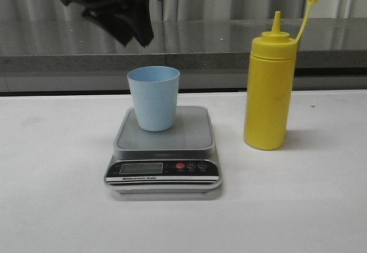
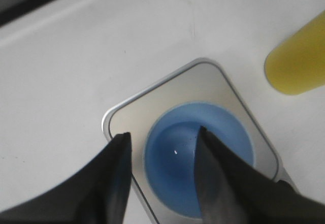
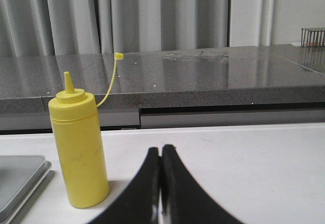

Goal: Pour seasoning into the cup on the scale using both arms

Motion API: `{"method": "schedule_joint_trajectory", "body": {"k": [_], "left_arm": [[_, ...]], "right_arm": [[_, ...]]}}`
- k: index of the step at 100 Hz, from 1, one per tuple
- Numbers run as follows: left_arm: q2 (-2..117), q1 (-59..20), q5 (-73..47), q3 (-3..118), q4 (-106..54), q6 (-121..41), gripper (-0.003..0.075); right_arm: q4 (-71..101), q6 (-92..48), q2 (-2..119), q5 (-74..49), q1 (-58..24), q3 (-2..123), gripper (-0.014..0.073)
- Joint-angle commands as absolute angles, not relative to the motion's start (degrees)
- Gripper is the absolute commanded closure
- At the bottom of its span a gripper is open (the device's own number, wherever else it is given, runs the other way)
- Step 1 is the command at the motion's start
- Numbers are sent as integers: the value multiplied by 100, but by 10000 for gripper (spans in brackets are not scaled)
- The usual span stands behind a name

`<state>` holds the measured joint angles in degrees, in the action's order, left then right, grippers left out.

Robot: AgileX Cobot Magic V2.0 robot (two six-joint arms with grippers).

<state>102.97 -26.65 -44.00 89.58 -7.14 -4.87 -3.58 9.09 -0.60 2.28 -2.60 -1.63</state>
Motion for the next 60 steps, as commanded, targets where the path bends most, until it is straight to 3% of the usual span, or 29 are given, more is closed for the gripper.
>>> {"method": "schedule_joint_trajectory", "body": {"k": [1, 9, 60], "left_arm": [[9619, -2691, -3953, 8979, -759, -491, 598], [9292, -2632, -3765, 8773, -759, -413, 743], [6193, -2038, -2518, 5855, -759, -44, 741]], "right_arm": [[-389, 909, -185, 687, -223, -56, 652], [-389, 909, -185, 687, -223, -56, 652], [-389, 909, -185, 687, -223, -56, 652]]}}
